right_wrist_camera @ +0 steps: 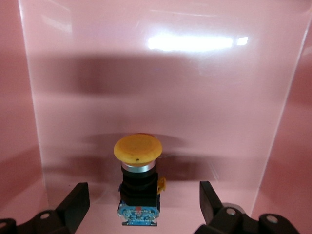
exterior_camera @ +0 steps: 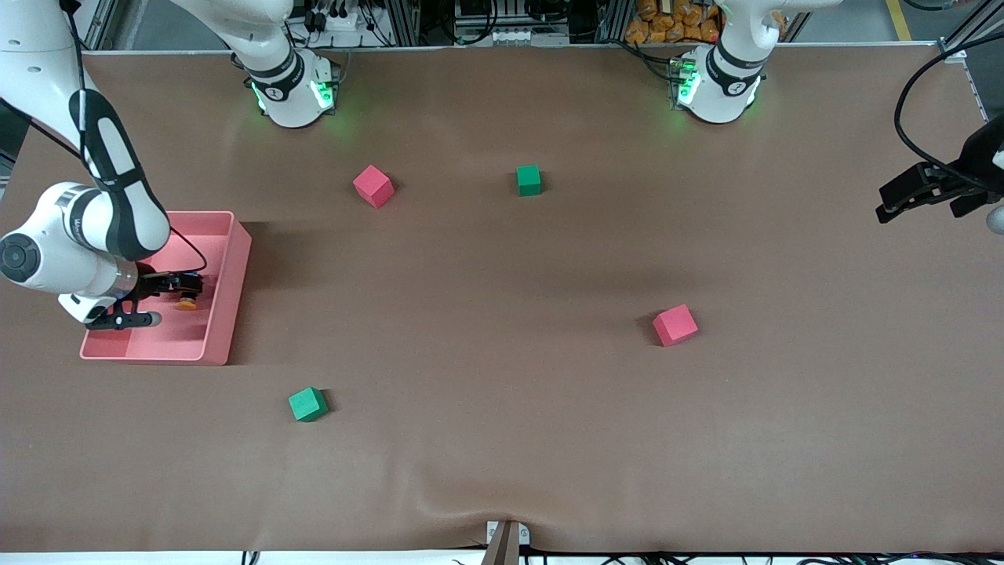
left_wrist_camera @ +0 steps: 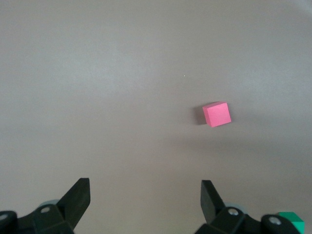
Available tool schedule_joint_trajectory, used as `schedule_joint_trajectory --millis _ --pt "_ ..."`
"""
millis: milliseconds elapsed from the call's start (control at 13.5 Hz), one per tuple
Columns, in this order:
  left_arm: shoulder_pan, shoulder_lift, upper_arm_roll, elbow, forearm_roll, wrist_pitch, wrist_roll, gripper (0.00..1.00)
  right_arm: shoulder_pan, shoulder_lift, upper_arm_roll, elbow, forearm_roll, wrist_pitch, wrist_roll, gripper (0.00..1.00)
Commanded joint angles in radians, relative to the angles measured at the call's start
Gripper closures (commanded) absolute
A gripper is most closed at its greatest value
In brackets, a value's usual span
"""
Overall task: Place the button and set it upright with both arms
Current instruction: 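Close the right gripper around the yellow-capped button's body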
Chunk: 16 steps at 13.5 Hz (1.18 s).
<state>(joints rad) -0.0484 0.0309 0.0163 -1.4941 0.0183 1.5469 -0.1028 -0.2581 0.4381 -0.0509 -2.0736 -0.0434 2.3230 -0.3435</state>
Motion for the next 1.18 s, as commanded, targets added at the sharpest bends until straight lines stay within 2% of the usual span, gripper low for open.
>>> schedule_joint_trajectory --millis 0,296,666,740,814,1110 --pt "0.007 0.001 -0.002 0.006 0.008 -0.002 0.021 0.00 0.003 0.002 -0.003 -0.006 0.020 0.015 -0.012 0.00" --pt "0.002 0.001 -0.002 0.006 0.008 -0.002 0.018 0.00 0.019 0.013 -0.004 -0.003 0.019 0.013 -0.012 0.00" --pt "0.012 0.006 -0.001 0.008 0.008 -0.002 0.041 0.00 0.016 0.079 -0.004 0.024 0.019 0.007 -0.012 0.00" --pt "0.009 0.006 -0.001 0.008 0.008 -0.002 0.037 0.00 0.014 0.079 -0.004 0.023 0.017 -0.003 -0.034 0.72" --pt "0.010 0.006 -0.001 0.005 0.008 -0.002 0.037 0.00 0.023 0.079 -0.004 0.024 0.011 -0.023 -0.104 1.00" --pt "0.013 0.006 -0.001 0.005 0.008 -0.002 0.043 0.00 0.025 0.079 -0.004 0.036 0.014 -0.036 -0.146 1.00"
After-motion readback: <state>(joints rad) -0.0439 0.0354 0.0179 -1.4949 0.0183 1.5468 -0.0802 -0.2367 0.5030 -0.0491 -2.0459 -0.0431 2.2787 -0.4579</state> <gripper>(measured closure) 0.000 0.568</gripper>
